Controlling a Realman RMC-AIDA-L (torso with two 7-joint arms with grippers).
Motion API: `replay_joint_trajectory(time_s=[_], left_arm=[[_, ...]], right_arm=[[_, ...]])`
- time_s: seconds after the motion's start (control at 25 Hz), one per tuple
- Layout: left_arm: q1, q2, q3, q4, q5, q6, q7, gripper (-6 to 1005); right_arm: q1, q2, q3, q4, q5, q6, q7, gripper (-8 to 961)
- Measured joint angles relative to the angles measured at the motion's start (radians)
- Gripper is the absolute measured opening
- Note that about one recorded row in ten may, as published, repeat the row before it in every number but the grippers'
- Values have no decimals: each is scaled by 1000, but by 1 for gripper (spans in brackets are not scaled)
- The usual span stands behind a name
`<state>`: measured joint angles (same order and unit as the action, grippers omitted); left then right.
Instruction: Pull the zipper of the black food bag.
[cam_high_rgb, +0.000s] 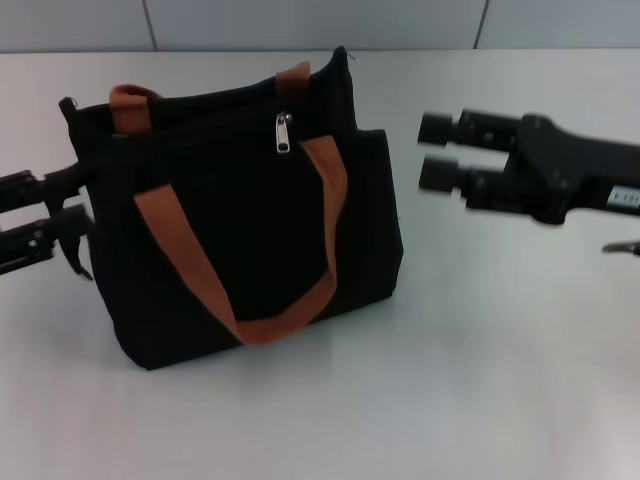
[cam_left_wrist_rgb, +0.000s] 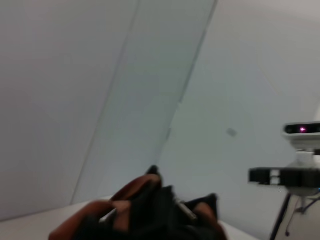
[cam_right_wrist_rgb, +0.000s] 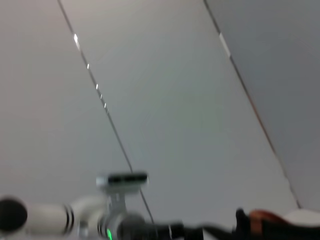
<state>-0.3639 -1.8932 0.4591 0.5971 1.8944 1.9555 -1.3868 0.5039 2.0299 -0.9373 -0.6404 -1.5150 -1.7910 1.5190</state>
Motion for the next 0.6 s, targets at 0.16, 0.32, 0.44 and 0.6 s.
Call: replay_joint_trajectory(time_s=[0.16,0.32,0.44,0.6], left_arm=[[1,5,-42,19,-52,39,-12,606],[13,-42,-56,30,-149,45,93,758],[22,-94,-66,39,-187,39,196,834],[36,-110,-82,26,-204,50,259,834]], right_arm=[[0,8,-1,14,-64,0,-100,668],[-4,26,-1,53,-94,5,-214,699],[2,31,-1,90,-112,27,-252,699],[5,32,-3,117,-136,42,-275,699]])
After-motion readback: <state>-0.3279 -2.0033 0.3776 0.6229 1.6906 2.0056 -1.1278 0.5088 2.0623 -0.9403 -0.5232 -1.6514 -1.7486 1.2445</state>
